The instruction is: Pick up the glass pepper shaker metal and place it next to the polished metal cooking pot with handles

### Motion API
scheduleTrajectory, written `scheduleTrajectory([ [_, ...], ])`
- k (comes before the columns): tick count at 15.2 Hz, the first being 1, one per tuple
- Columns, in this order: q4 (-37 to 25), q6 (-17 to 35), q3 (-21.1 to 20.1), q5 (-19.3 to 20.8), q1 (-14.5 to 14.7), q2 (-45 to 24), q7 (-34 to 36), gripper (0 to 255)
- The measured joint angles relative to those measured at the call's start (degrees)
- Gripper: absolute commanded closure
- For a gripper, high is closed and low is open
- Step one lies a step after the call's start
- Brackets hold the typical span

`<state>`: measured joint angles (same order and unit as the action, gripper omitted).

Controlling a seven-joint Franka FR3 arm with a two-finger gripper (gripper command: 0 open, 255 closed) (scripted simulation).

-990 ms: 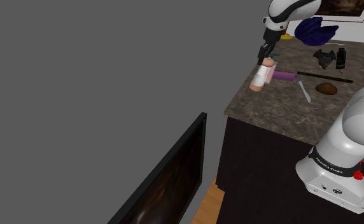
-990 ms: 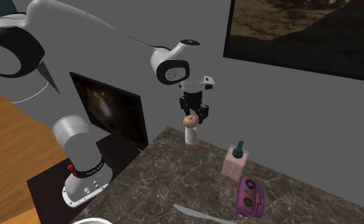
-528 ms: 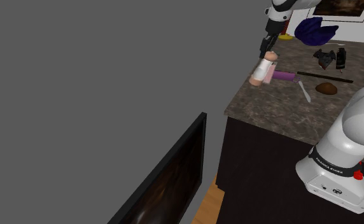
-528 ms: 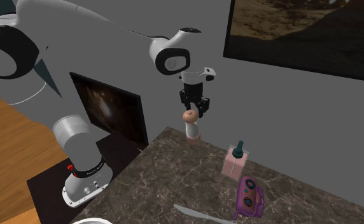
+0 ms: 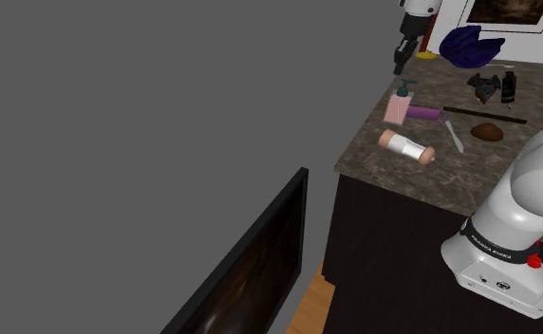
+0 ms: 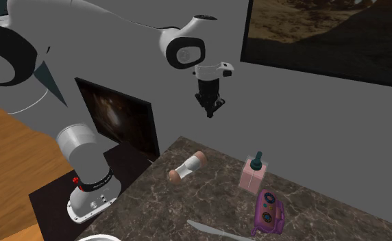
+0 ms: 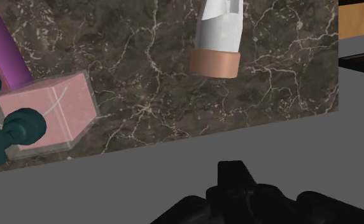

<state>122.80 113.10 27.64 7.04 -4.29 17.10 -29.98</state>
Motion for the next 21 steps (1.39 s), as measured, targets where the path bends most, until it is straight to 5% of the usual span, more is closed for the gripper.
scheduleTrajectory([
  [6, 10.9, 7.34, 0.74, 2.04, -1.78, 5.14, -0.21, 0],
  [14, 29.35, 23.46, 4.34, 5.34, -5.43, 10.14, -2.5, 0],
  [21, 41.73, 39.9, 11.24, 6.98, -7.3, 7.99, -8.01, 0],
])
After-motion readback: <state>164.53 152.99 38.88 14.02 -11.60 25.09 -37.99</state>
